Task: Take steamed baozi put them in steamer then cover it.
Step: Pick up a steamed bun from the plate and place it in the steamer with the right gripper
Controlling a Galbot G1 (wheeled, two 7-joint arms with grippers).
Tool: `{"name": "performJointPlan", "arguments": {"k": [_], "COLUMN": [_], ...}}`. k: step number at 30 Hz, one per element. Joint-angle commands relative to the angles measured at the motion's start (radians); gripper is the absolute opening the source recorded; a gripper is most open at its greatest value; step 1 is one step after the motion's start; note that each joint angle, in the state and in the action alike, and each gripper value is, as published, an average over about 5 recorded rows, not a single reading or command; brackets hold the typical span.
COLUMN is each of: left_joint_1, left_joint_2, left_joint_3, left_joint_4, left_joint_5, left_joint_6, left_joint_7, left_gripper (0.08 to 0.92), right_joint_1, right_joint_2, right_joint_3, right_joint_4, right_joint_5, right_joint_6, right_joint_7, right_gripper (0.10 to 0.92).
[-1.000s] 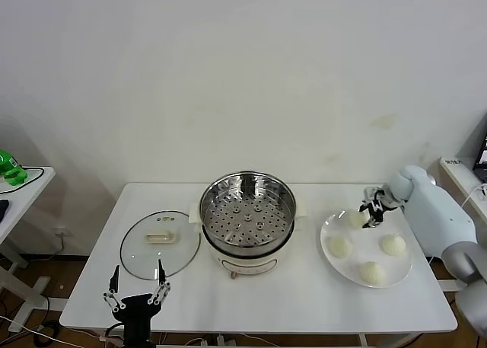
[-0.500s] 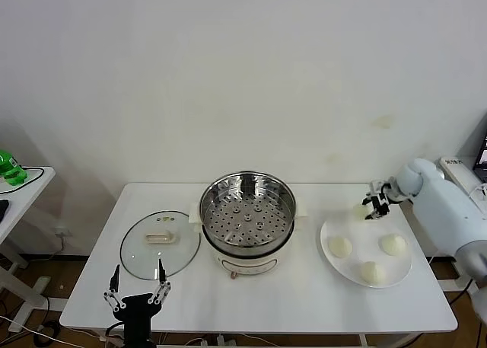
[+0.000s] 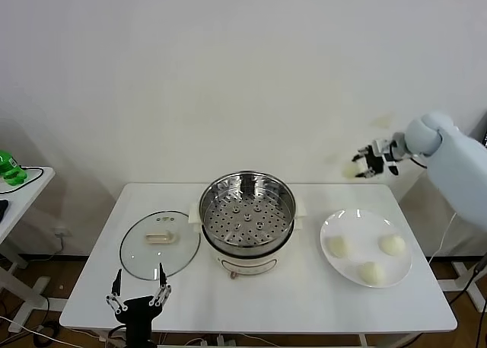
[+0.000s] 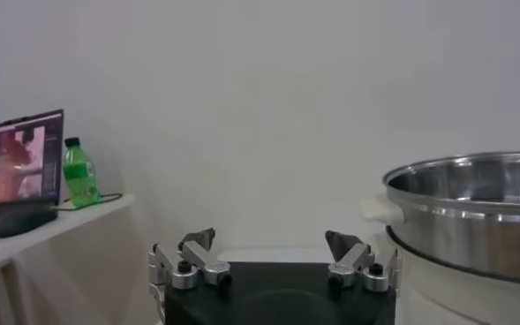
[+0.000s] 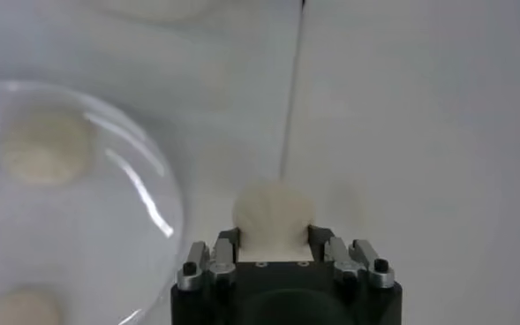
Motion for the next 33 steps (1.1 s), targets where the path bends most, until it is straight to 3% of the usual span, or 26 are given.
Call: {"name": "performJointPlan", "arguments": {"k": [1, 15, 21, 33], "left_joint_1": [-0.002, -0.003, 0.022, 0.019], "left_joint_2": [-0.004, -0.007, 0.025, 0.020], "left_joint_3": [-0.001, -0.033, -0.025, -0.026], "left_joint_4": [0.010, -0.017, -0.057, -0.055], "left_joint_5": [-0.005, -0.060, -0.098, -0.088], "left_joint_6": [0.000, 0.022, 0.050, 0.048], "left_joint_7": [0.000, 0.006, 0.014, 0.014], "left_gripper": [0.823, 0.823, 0.823, 0.823], "right_joint_1": [0.149, 0.314, 0.303, 0.212], "right_joint_2": [0.007, 0.250, 0.286, 0.354], "right_joint_3": [-0.176, -0.442, -0.506, -0.532], "right_joint_4": [0.129, 0.214, 0.211, 0.122], "right_joint_5": [0.098, 0.153, 0.116, -0.062], "right_joint_6": [0.009, 0.095, 0.169, 0.323], "right_joint_7": [0.002, 0.035, 0.056, 0.141], "right_gripper": [0.502, 0.501, 0.501, 0.503]}}
